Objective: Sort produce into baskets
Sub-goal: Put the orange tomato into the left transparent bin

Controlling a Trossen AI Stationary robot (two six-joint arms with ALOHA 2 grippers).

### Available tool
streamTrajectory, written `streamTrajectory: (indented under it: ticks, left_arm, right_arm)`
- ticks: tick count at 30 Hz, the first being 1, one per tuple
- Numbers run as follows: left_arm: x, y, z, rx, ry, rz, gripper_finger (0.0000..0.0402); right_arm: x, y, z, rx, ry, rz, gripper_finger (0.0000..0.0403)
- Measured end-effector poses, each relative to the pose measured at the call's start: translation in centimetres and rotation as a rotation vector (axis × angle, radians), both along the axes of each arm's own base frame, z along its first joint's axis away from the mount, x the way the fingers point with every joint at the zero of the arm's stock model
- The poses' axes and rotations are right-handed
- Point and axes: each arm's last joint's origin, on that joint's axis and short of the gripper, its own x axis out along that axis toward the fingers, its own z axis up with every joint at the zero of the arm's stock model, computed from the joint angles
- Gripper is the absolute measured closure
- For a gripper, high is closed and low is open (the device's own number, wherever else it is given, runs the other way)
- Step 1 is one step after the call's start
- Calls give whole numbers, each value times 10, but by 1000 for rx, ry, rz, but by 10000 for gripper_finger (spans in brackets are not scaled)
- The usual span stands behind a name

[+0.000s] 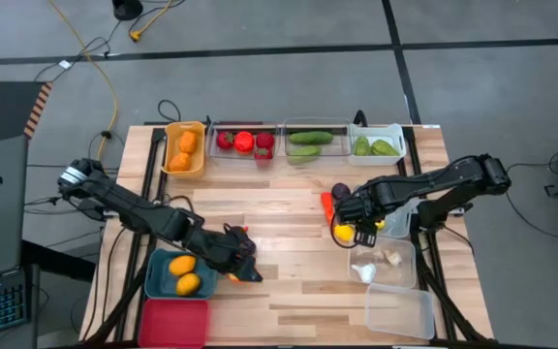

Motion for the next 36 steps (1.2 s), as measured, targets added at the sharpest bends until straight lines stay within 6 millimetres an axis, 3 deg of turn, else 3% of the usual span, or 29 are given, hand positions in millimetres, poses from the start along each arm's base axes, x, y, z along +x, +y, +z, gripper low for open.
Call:
streamTrajectory:
  ticks: [8, 14, 20, 28, 36]
  left_arm:
    - [37, -17, 2, 233, 301, -135, 6]
    - [55, -25, -21, 287, 479, -131, 6]
    - [58, -25, -46, 351, 606, -119, 6]
    - [52, -19, -48, 460, 668, -10, 6]
    - [52, -19, -48, 512, 643, -45, 6]
  right_arm:
    - [1, 0, 0, 1, -10, 0, 182]
    - [1, 0, 0, 2, -14, 1, 182]
    - [2, 0, 0, 2, -18, 1, 182]
    - [2, 0, 0, 3, -22, 1, 182]
    - [4, 1, 0, 7, -40, 16, 182]
